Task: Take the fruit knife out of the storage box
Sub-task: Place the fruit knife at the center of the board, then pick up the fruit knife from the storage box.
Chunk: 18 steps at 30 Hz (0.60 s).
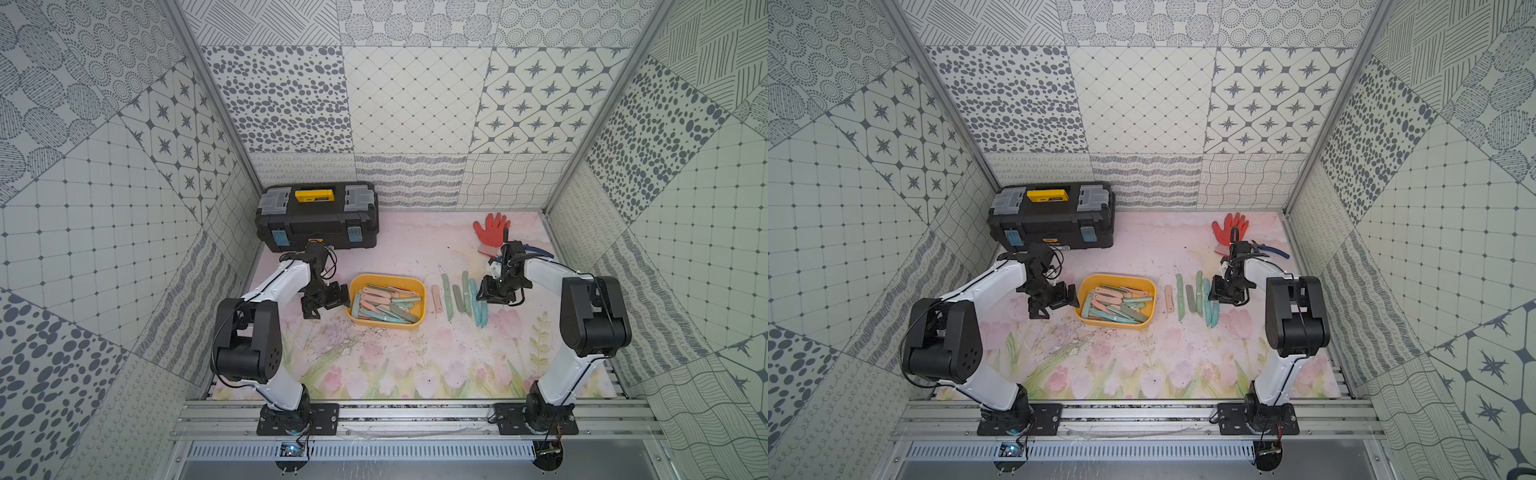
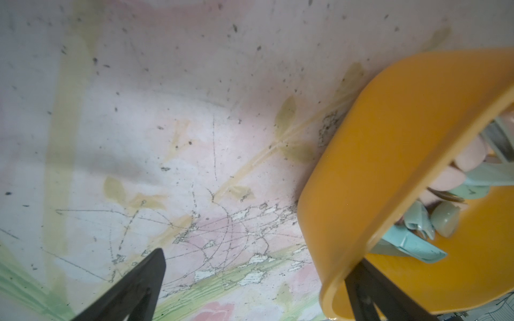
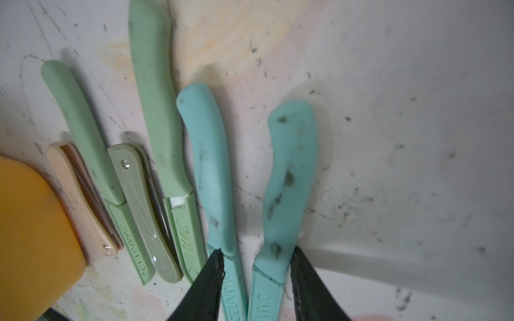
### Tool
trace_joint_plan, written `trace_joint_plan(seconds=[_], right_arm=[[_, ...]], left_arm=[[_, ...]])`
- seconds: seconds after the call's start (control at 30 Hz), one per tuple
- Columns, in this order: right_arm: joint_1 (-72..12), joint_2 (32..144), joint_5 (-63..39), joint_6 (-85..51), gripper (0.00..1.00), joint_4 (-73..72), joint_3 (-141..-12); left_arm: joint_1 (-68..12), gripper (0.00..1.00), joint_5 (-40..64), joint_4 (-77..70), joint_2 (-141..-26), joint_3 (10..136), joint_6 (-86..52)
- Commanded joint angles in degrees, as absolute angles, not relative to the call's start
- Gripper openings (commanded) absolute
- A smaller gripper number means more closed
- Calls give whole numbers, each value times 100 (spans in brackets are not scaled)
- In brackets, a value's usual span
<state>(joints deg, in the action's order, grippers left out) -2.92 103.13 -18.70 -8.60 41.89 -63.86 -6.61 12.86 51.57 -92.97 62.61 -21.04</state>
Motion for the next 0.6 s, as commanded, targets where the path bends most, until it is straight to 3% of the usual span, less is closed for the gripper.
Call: trace_joint_plan(seconds=[0.0,0.17,0.37,0.57], right_arm=[[-299,10088,-1757,-940,43,4043,-6478],[-473,9400,-1512,-971,47,3982,-6505],[-1735,8083,-90,-731,69,3661,-6848],[-2764,8068,-859,-49,72,3072,-7326]], left_arm=[[-597,98,1270,5236,-9324,6322,-2188],[-598,98,1254,5242,-9312,6312,-2188],[-599,98,1244,5243,-9321,6320,-2188],[-598,98,1244,5241,-9310,6311,-2182]])
